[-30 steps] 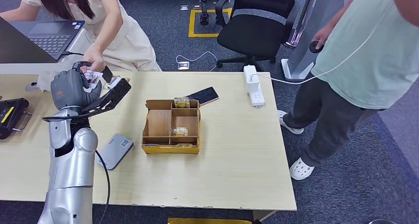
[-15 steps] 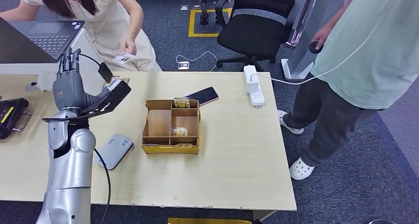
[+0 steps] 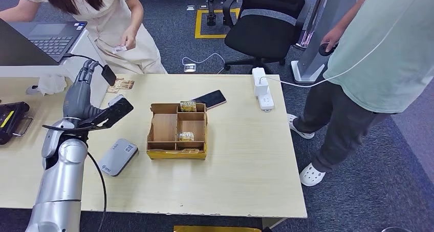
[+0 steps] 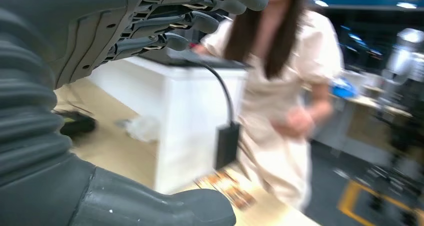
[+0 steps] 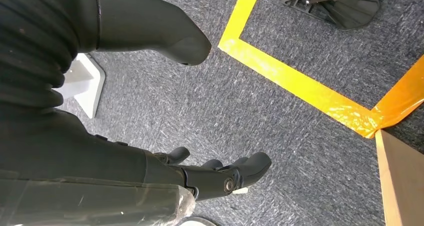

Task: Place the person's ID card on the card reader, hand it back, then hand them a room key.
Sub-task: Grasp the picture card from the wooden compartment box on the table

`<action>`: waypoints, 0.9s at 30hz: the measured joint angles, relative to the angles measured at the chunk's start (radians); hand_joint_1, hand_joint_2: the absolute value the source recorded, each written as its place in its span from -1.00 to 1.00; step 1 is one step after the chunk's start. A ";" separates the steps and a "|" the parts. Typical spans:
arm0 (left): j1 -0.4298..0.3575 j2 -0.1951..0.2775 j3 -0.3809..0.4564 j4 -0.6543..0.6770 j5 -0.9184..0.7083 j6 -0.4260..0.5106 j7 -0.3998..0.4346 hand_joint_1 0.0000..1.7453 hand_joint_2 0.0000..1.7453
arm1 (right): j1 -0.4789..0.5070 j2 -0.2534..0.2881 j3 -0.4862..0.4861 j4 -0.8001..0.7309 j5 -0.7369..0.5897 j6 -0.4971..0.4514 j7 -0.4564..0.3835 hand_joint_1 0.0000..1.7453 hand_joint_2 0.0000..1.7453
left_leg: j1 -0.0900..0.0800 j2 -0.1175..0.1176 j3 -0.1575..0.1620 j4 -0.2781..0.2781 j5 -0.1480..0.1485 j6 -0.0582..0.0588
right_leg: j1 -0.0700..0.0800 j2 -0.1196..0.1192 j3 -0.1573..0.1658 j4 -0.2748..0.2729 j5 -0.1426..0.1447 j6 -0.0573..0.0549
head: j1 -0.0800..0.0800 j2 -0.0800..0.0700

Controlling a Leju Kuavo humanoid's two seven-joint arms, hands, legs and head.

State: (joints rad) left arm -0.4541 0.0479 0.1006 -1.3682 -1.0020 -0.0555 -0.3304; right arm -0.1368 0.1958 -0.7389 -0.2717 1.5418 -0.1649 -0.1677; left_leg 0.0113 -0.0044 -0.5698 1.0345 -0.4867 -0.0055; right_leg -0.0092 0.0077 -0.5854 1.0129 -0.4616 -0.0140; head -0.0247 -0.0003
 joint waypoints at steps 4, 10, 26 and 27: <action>0.048 0.135 -0.101 -0.013 0.156 -0.082 -0.076 -1.00 1.00 | 0.005 -0.008 0.000 0.001 -0.005 -0.004 -0.013 -1.00 1.00 | 0.000 0.003 0.000 0.000 0.000 0.000 | 0.000 0.003 -0.001 0.001 0.000 0.000 | 0.000 0.000; 0.155 0.472 -0.253 -0.142 0.398 -0.239 -0.103 -1.00 1.00 | 0.017 -0.026 0.000 0.005 -0.020 -0.003 -0.015 -1.00 1.00 | 0.002 0.007 0.000 -0.001 -0.001 -0.002 | 0.002 0.008 -0.004 0.001 0.000 -0.001 | 0.000 0.000; 0.150 0.605 -0.697 -0.300 0.150 -0.081 0.022 -1.00 1.00 | 0.016 -0.032 0.000 0.009 -0.021 -0.004 -0.001 -1.00 1.00 | -0.001 0.004 -0.001 0.000 0.000 0.000 | -0.001 0.004 -0.002 -0.001 0.002 0.002 | 0.000 0.000; 0.149 0.588 -0.725 -0.298 0.145 -0.074 0.025 -1.00 1.00 | 0.015 -0.032 0.000 0.009 -0.021 -0.004 0.000 -1.00 1.00 | -0.001 0.004 -0.001 0.000 0.000 0.000 | -0.001 0.004 -0.002 -0.001 0.002 0.002 | 0.000 0.000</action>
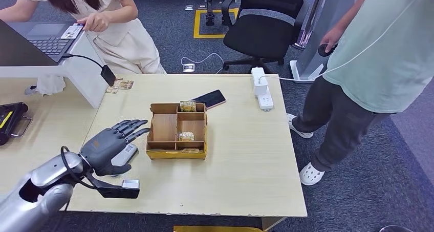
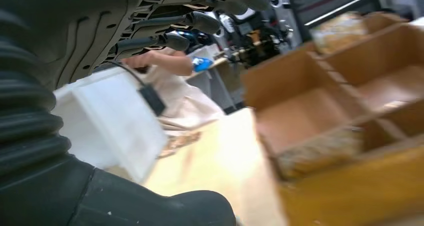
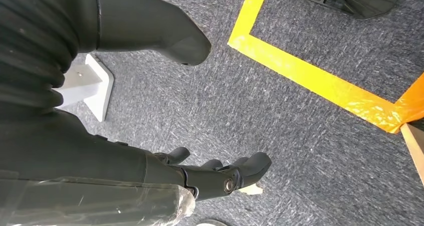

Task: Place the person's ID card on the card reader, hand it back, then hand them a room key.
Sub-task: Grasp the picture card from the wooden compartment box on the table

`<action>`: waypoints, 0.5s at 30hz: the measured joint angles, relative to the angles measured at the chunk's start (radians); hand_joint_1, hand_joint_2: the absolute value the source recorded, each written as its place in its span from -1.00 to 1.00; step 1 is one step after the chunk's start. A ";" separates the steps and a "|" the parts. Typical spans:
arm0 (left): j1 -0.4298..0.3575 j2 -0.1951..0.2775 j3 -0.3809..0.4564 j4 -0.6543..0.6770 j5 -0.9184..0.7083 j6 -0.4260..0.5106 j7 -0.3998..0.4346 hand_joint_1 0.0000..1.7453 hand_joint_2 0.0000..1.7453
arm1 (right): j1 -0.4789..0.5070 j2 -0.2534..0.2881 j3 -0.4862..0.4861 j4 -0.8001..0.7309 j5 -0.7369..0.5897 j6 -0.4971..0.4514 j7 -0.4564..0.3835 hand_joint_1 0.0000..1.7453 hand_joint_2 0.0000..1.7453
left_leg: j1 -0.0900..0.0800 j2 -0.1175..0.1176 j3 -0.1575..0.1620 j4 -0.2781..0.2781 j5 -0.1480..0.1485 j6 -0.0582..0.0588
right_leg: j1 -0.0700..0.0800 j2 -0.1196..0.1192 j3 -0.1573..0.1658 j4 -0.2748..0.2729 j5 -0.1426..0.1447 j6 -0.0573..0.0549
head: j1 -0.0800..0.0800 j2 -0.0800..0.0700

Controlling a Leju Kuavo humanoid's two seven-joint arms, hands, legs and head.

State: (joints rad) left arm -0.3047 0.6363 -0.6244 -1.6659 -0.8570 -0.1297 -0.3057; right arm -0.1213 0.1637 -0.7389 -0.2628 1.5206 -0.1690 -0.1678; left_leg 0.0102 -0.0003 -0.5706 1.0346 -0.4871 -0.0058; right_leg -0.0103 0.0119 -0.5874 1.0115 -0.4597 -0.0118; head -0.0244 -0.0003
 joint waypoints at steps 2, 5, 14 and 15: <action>-0.001 -0.040 -0.049 0.007 -0.026 0.026 0.014 -1.00 1.00 | 0.000 0.000 0.000 0.000 0.000 0.000 0.003 -1.00 1.00 | 0.000 0.000 0.000 0.000 0.000 0.000 | 0.000 -0.001 0.000 0.000 0.000 0.000 | 0.000 0.000; 0.000 -0.119 -0.113 0.022 -0.102 0.079 0.061 -1.00 1.00 | -0.001 0.001 0.000 0.000 -0.003 -0.002 0.006 -1.00 1.00 | 0.000 -0.001 -0.001 0.000 0.000 0.000 | 0.000 -0.001 0.000 0.000 0.000 0.000 | 0.000 0.000; 0.021 -0.280 -0.213 0.047 -0.217 0.148 0.150 -1.00 1.00 | 0.002 0.003 -0.003 0.000 -0.016 -0.007 0.011 -1.00 1.00 | 0.000 -0.001 -0.001 0.000 0.000 0.000 | 0.000 -0.001 0.000 0.000 0.000 0.000 | 0.000 0.000; 0.022 -0.288 -0.218 0.049 -0.218 0.149 0.151 -1.00 1.00 | 0.002 0.003 -0.003 0.000 -0.016 -0.007 0.011 -1.00 1.00 | 0.000 -0.001 -0.001 0.000 0.000 0.000 | 0.000 -0.001 0.000 0.000 0.000 0.000 | 0.000 0.000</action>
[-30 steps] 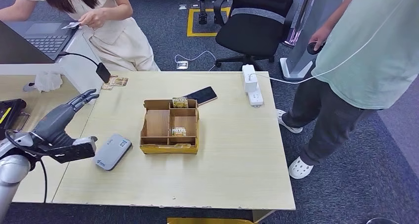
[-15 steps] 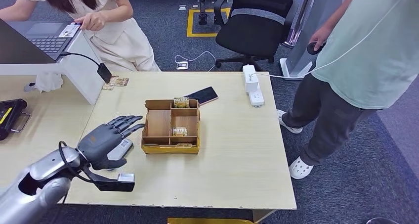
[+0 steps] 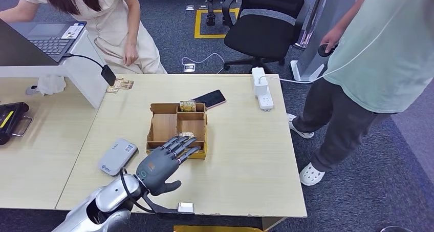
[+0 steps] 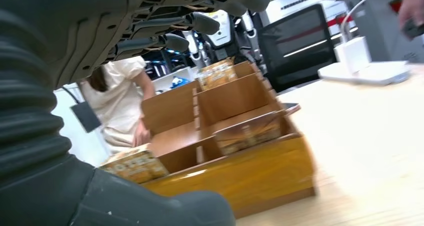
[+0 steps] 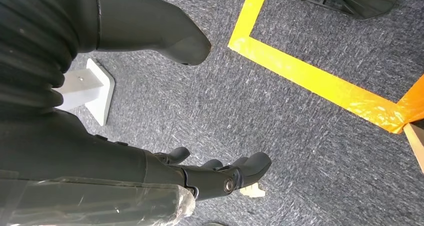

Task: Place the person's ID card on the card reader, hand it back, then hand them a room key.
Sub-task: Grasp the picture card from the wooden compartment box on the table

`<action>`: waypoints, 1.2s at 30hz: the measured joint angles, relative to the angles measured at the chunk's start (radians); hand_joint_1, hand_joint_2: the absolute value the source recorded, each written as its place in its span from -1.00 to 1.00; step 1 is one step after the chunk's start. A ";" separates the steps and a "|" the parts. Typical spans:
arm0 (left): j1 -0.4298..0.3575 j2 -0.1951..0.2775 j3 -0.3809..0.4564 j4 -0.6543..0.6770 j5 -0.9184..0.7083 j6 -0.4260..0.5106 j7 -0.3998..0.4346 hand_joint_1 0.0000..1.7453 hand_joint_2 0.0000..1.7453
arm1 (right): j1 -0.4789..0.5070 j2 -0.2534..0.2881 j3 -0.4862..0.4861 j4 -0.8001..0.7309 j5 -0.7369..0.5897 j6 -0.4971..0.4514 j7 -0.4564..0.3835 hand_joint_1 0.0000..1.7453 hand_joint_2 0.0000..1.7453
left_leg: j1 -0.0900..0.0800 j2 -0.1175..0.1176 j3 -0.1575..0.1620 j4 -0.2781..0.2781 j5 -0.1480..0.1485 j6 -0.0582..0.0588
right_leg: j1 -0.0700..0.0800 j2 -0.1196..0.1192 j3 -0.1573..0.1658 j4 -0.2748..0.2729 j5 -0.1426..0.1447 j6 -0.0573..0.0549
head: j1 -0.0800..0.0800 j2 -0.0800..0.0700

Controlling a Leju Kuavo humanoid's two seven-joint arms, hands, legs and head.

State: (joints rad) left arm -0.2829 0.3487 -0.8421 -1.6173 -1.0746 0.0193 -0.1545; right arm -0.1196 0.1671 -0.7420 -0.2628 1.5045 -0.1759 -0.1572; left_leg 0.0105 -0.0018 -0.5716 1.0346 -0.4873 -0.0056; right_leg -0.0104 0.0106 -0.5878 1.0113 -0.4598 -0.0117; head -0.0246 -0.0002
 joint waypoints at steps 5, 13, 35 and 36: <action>0.001 -0.021 -0.009 0.003 0.000 0.001 0.000 -1.00 1.00 | 0.002 0.000 0.000 0.000 0.000 -0.002 0.000 -1.00 1.00 | 0.000 0.000 0.000 0.000 0.000 0.000 | 0.000 0.000 0.000 0.000 0.000 0.000 | 0.000 0.000; 0.010 -0.072 -0.008 0.008 -0.129 0.023 0.084 -1.00 1.00 | 0.004 0.001 -0.003 0.000 -0.001 -0.010 0.003 -1.00 1.00 | 0.000 0.000 0.000 0.000 0.000 0.000 | 0.000 0.000 0.000 0.000 0.000 0.000 | 0.000 0.000; 0.084 -0.305 0.186 0.108 -0.451 -0.003 0.241 -1.00 1.00 | 0.007 0.012 -0.032 -0.001 0.005 -0.011 0.003 -1.00 1.00 | 0.000 0.000 0.000 0.000 0.000 0.000 | 0.000 0.000 0.000 0.000 0.000 0.000 | 0.000 0.000; 0.086 -0.310 0.193 0.111 -0.454 -0.005 0.243 -1.00 1.00 | 0.007 0.012 -0.033 -0.001 0.005 -0.011 0.003 -1.00 1.00 | 0.000 0.000 0.000 0.000 0.000 0.000 | 0.000 0.000 0.000 0.000 0.000 0.000 | 0.000 0.000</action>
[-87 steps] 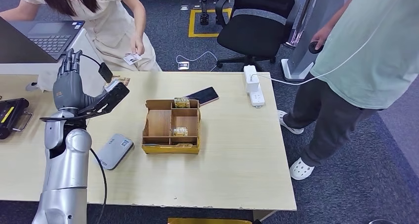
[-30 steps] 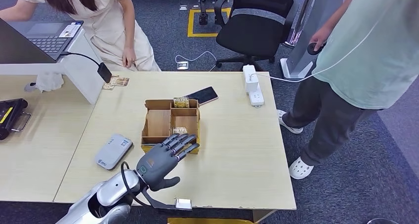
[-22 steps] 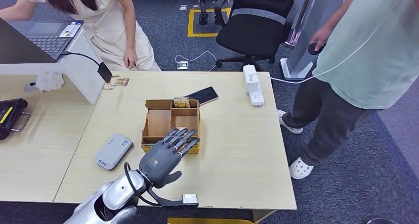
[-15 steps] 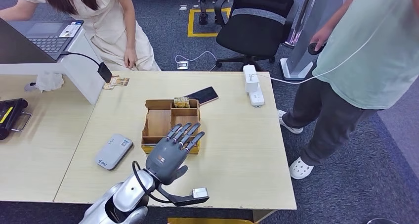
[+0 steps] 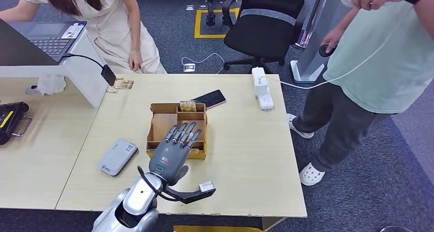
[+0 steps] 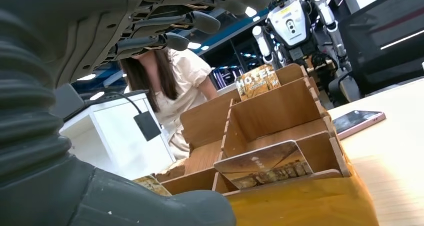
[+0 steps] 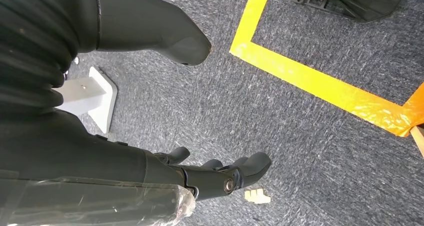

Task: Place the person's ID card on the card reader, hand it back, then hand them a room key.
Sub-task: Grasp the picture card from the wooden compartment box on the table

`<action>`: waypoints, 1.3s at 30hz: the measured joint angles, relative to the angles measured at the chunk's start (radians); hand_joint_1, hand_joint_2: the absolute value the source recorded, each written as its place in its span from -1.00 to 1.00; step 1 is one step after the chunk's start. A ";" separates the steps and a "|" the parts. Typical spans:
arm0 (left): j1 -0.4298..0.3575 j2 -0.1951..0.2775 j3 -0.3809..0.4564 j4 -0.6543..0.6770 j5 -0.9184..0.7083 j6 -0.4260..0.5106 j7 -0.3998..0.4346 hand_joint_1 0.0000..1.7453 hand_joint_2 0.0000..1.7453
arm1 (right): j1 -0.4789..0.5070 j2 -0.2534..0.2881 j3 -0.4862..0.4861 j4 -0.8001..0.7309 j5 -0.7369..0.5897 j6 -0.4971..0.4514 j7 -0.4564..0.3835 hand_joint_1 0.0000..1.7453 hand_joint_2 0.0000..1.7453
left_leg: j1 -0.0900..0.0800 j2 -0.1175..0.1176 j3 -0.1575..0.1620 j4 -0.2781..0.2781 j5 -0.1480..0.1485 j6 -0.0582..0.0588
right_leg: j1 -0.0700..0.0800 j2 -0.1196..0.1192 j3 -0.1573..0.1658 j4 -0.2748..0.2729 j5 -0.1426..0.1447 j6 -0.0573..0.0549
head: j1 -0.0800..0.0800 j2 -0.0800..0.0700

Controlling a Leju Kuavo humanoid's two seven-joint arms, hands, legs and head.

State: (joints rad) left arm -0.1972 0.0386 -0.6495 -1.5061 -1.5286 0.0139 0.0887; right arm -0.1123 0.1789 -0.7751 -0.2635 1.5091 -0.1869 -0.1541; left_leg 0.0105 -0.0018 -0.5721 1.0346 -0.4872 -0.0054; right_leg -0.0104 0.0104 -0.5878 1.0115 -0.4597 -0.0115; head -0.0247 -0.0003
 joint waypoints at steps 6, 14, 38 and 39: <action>0.004 -0.018 0.025 0.017 -0.012 -0.009 0.007 -1.00 1.00 | 0.000 0.002 -0.005 0.000 0.001 0.000 0.000 -1.00 1.00 | 0.000 0.000 0.000 0.000 0.000 0.000 | 0.000 0.000 0.000 0.000 0.000 0.000 | 0.000 0.000; 0.003 -0.028 0.068 0.073 -0.039 -0.025 0.075 -1.00 1.00 | 0.000 0.002 -0.011 0.000 0.018 0.001 -0.003 -1.00 1.00 | 0.000 0.000 0.000 0.000 0.000 0.000 | 0.000 0.000 0.000 0.000 0.000 0.000 | 0.000 0.000; 0.017 -0.056 0.123 0.127 -0.039 -0.023 -0.006 -1.00 1.00 | 0.000 0.002 -0.020 -0.001 0.030 0.003 -0.004 -1.00 1.00 | 0.000 0.000 0.000 0.000 0.000 0.000 | 0.000 0.000 0.000 0.000 0.000 0.000 | 0.000 0.000; 0.019 -0.058 0.124 0.126 -0.039 -0.023 -0.015 -1.00 1.00 | 0.000 0.002 -0.020 -0.001 0.030 0.003 -0.004 -1.00 1.00 | 0.000 0.000 0.000 0.000 0.000 0.000 | 0.000 0.000 0.000 0.000 0.000 0.000 | 0.000 0.000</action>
State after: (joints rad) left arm -0.1782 -0.0189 -0.5258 -1.3796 -1.5681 -0.0092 0.0735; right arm -0.1121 0.1808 -0.7955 -0.2644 1.5387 -0.1843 -0.1583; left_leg 0.0106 -0.0018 -0.5721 1.0345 -0.4870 -0.0053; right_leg -0.0103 0.0103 -0.5878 1.0115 -0.4597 -0.0115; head -0.0248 -0.0004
